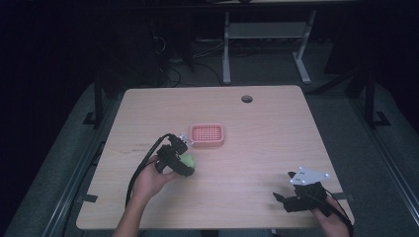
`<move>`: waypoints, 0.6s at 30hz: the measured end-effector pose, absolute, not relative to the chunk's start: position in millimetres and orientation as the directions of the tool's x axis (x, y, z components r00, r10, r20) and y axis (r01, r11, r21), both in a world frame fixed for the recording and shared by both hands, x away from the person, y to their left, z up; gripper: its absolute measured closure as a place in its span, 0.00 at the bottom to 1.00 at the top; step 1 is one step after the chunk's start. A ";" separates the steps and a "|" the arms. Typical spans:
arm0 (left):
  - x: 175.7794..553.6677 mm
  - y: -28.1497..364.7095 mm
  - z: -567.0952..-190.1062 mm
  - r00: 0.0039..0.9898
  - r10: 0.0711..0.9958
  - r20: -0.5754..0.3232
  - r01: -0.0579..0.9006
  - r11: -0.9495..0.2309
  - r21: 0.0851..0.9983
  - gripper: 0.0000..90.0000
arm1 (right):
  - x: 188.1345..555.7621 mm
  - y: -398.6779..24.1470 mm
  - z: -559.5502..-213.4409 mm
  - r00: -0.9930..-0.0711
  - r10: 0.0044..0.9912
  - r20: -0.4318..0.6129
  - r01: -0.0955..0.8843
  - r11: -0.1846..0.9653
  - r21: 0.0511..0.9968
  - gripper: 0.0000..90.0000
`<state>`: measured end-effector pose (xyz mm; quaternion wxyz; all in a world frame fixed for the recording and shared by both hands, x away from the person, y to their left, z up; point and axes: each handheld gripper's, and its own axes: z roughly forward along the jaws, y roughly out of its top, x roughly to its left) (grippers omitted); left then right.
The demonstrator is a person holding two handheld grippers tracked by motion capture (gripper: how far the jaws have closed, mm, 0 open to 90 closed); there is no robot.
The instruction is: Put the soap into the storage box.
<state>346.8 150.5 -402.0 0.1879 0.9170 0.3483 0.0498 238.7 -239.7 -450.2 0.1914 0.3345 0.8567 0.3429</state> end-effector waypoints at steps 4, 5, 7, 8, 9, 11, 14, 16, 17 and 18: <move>351.7 147.7 -401.7 0.755 0.654 -0.047 0.620 -0.689 0.376 0.29 | 238.5 -239.9 -449.9 -0.703 0.705 -0.095 0.444 0.540 0.715 0.15; 353.1 147.4 -402.0 0.756 0.653 -0.047 0.620 -0.689 0.375 0.29 | 238.5 -239.9 -449.7 -0.703 0.704 -0.097 0.443 0.540 0.716 0.15; 355.8 146.9 -402.3 0.753 0.656 -0.052 0.624 -0.687 0.372 0.29 | 238.6 -239.9 -449.6 -0.704 0.703 -0.099 0.440 0.541 0.717 0.15; 356.8 146.6 -402.4 0.749 0.660 -0.060 0.630 -0.681 0.373 0.29 | 238.6 -239.9 -449.6 -0.704 0.704 -0.099 0.440 0.541 0.717 0.15; 358.9 147.0 -401.9 0.751 0.658 -0.063 0.629 -0.683 0.371 0.29 | 238.7 -240.0 -449.7 -0.704 0.703 -0.099 0.440 0.541 0.717 0.15; 361.3 147.3 -401.1 0.751 0.657 -0.063 0.628 -0.683 0.374 0.29 | 238.8 -240.0 -449.6 -0.704 0.703 -0.099 0.439 0.541 0.717 0.15; 363.9 146.6 -399.5 0.741 0.667 -0.081 0.642 -0.667 0.378 0.29 | 238.9 -239.9 -449.7 -0.705 0.703 -0.099 0.439 0.541 0.717 0.15; 366.1 145.8 -398.0 0.748 0.660 -0.071 0.634 -0.677 0.375 0.29 | 238.9 -239.7 -449.7 -0.705 0.703 -0.098 0.439 0.541 0.717 0.15; 366.8 145.3 -397.3 0.748 0.660 -0.072 0.634 -0.678 0.371 0.29 | 238.9 -239.7 -449.6 -0.705 0.702 -0.099 0.439 0.541 0.717 0.15; 367.5 144.8 -396.7 0.749 0.659 -0.071 0.633 -0.679 0.372 0.29 | 238.8 -239.6 -449.5 -0.704 0.703 -0.098 0.440 0.541 0.717 0.15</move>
